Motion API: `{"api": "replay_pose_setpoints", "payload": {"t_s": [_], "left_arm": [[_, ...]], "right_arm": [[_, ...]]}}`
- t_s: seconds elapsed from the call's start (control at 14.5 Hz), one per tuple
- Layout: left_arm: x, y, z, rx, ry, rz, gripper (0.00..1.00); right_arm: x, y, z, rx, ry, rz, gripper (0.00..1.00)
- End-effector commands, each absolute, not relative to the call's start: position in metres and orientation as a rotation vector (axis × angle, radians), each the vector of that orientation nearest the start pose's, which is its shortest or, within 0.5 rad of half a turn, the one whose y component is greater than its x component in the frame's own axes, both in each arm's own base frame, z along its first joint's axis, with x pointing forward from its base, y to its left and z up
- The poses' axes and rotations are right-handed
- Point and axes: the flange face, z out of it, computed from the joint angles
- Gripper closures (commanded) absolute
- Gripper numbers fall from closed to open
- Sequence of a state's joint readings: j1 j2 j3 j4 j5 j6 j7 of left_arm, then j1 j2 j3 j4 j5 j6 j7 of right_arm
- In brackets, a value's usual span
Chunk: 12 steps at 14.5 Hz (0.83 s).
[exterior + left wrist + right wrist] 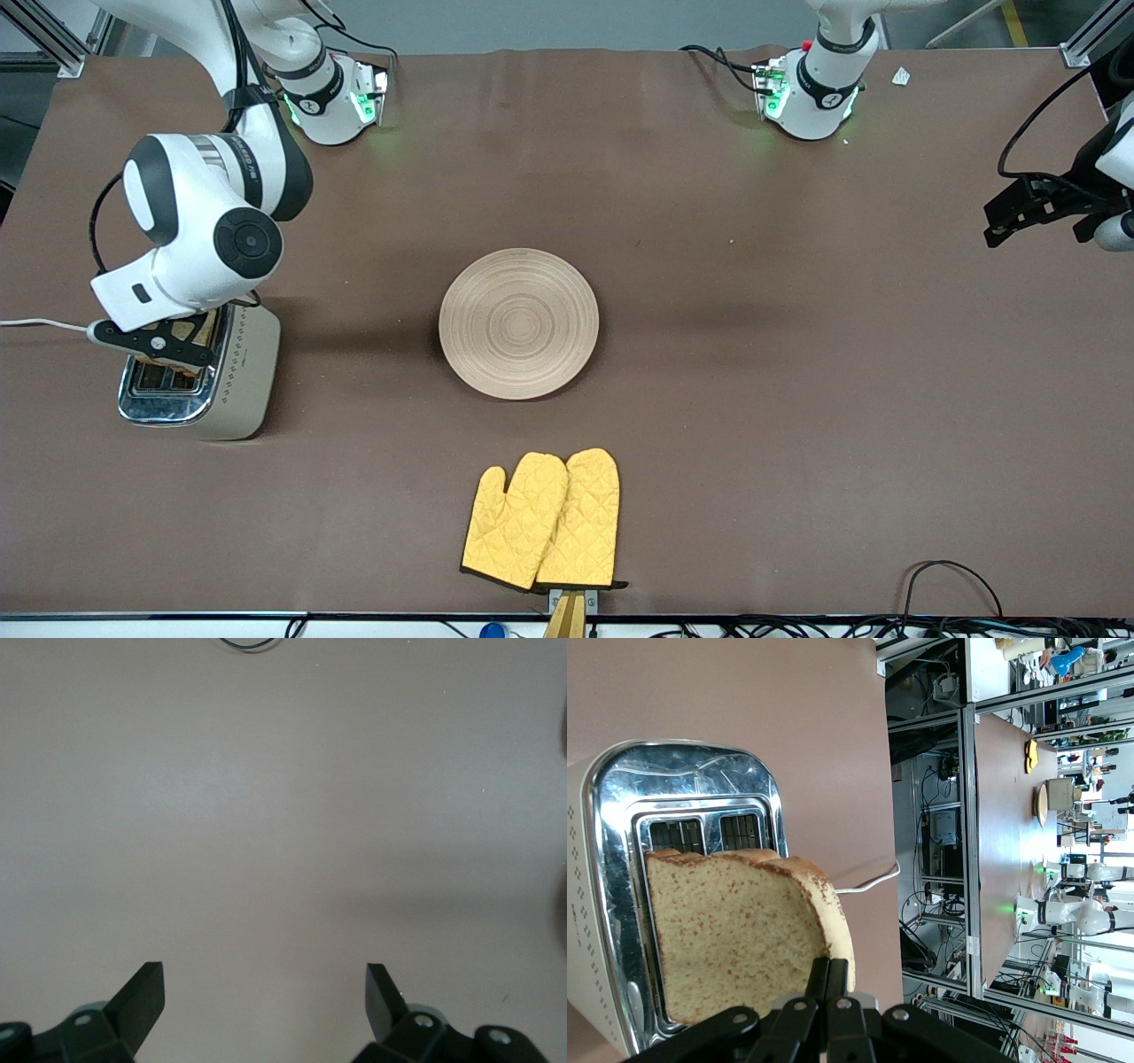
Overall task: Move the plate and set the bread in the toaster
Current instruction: 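Lower the bread into a toaster slot with the right gripper, then push the bread deeper into the slot and open the right gripper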
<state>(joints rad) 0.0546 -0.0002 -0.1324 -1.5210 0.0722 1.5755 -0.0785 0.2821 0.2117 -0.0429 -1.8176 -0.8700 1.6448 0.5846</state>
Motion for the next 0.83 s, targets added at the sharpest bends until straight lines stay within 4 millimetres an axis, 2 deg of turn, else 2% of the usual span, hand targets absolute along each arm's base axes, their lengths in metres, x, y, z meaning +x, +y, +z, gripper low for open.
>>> {"api": "replay_pose_setpoints", "payload": {"t_s": [0.0, 0.21, 0.48, 0.76], "left_arm": [[0.553, -0.035, 0.654, -3.087, 0.018, -0.093, 0.00], [0.553, -0.035, 0.654, -3.087, 0.018, -0.093, 0.00], [0.553, -0.036, 0.654, -3.110, 0.017, -0.094, 0.00], [0.553, -0.037, 0.654, -3.118, 0.018, -0.093, 0.00]], "right_arm": [[0.578, 0.061, 0.435, 2.199, -0.084, 0.038, 1.00], [0.580, 0.059, 0.435, 2.197, -0.078, 0.051, 1.00], [0.589, 0.041, 0.433, 2.217, -0.093, 0.085, 1.00], [0.590, 0.042, 0.432, 2.218, -0.089, 0.087, 1.00]]}}
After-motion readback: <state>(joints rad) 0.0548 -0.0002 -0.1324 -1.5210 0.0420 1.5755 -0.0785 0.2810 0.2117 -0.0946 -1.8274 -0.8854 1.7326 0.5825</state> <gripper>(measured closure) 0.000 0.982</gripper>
